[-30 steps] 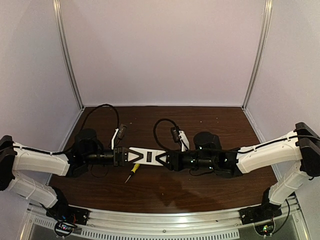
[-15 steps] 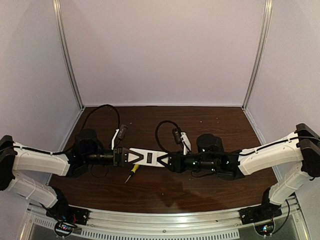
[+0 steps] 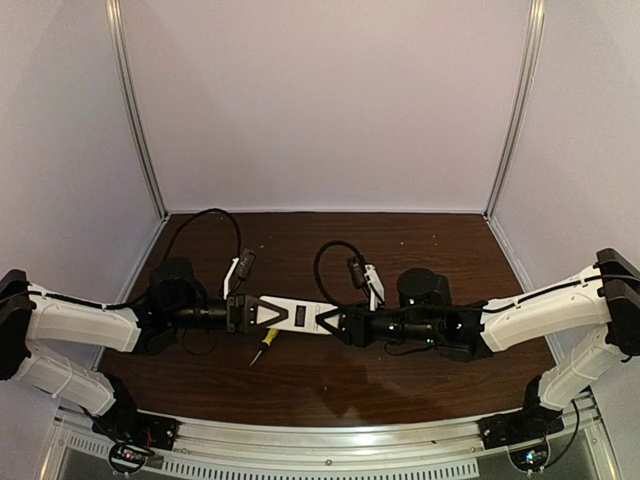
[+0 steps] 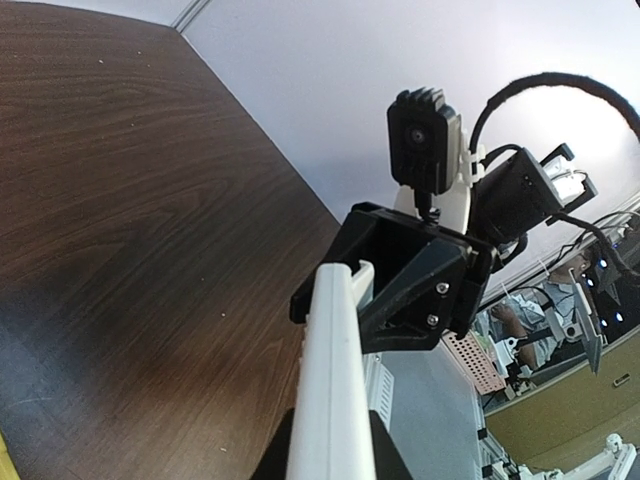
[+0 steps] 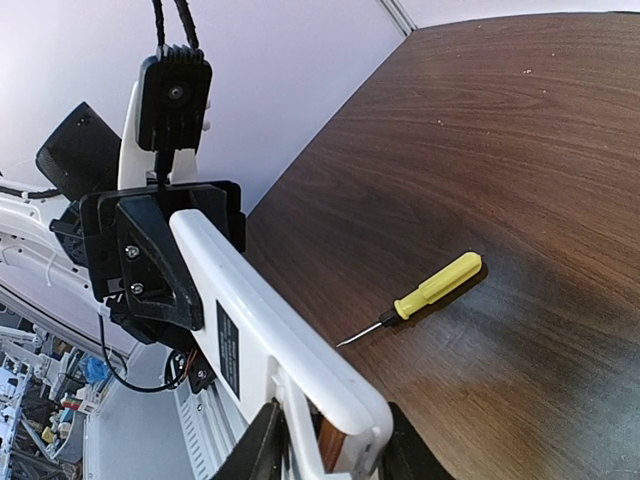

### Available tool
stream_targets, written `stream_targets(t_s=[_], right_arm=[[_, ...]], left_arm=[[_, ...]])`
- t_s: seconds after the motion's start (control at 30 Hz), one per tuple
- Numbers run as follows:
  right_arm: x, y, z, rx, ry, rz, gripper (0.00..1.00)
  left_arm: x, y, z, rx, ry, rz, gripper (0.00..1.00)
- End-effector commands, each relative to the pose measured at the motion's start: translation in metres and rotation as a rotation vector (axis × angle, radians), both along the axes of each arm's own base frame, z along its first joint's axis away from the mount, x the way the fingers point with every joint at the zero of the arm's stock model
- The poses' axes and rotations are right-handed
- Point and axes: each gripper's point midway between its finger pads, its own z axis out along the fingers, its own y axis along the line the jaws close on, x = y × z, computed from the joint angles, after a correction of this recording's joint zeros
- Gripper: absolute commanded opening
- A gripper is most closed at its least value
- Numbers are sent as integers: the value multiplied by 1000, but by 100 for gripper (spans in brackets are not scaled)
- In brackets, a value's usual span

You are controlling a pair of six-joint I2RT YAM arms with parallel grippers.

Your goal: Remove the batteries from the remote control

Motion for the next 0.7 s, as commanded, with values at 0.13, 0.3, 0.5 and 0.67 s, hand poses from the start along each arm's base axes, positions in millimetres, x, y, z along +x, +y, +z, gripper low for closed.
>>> stream_targets(t_s=[0.13, 0.3, 0.5, 0.67], right_arm=[[-12, -10, -5, -35, -21, 38, 35], [-16, -11, -4, -26, -23, 54, 35], [-17, -16, -4, -38, -24, 48, 34], [-17, -22, -3, -41, -28, 34, 34]], left_arm=[[-6, -4, 28, -83, -63, -34, 0], [-5, -5, 27, -82, -63, -35, 0], [-3, -6, 27, -77, -67, -33, 0], [-2, -7, 27, -71, -70, -30, 0]])
